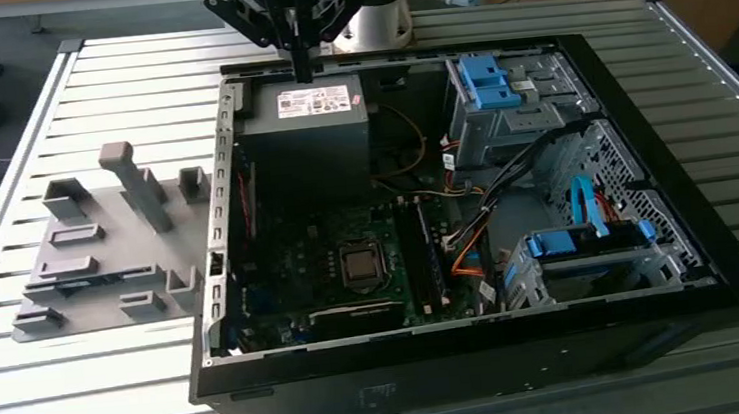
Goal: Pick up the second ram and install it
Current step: 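Reach for the second ram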
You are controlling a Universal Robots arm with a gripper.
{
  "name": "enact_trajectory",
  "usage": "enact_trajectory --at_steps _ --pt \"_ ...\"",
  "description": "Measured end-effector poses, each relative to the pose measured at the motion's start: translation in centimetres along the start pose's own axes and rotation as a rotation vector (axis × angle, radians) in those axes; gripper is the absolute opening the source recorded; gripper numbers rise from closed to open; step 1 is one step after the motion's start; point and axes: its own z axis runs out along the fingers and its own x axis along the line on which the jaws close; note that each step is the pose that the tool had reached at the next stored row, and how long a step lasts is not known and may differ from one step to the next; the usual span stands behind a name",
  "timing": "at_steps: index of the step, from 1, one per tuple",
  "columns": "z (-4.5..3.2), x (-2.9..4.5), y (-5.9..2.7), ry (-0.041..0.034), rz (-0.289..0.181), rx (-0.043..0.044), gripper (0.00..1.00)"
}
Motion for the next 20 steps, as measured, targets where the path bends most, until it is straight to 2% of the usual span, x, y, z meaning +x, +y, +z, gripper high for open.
enact_trajectory --at_steps 11,20 --pt "-0.01 1.2 -0.09 0.0001 0.0 0.0001 0.11" --pt "0.03 1.91 -0.14 0.0 0.0 -0.0001 0.11"
